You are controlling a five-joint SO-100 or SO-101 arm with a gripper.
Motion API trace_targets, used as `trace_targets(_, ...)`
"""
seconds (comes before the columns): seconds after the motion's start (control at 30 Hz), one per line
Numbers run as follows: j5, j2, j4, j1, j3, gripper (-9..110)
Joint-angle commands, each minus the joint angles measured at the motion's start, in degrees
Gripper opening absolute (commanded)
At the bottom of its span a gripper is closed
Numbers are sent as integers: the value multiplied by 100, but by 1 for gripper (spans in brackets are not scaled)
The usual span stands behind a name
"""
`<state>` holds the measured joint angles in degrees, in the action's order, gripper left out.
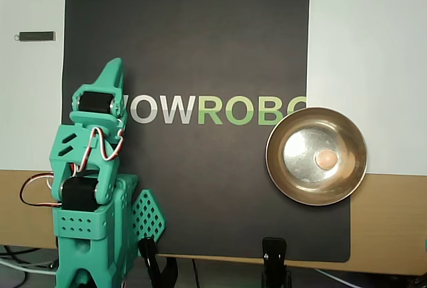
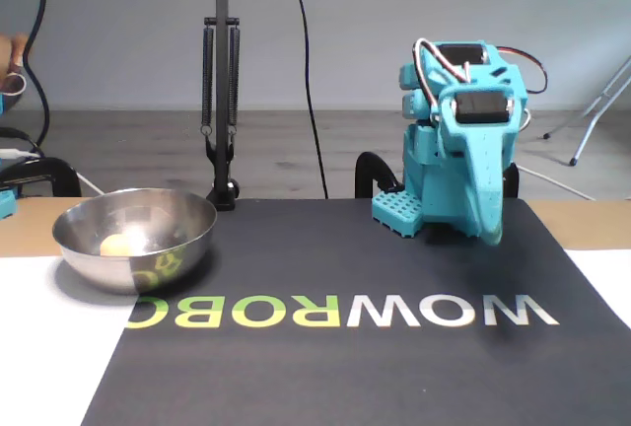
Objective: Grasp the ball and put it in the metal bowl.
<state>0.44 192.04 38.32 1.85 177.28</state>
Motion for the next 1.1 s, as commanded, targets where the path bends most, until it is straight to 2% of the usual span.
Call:
trace_targets(0.0, -18, 325, 149, -9, 185, 0)
trace_targets(0.23, -44, 360, 624, 0, 185, 0)
trace_targets(0.33, -360, 360, 896, -18, 185, 0)
trace_targets(1.07, -369, 334, 905, -9, 176, 0)
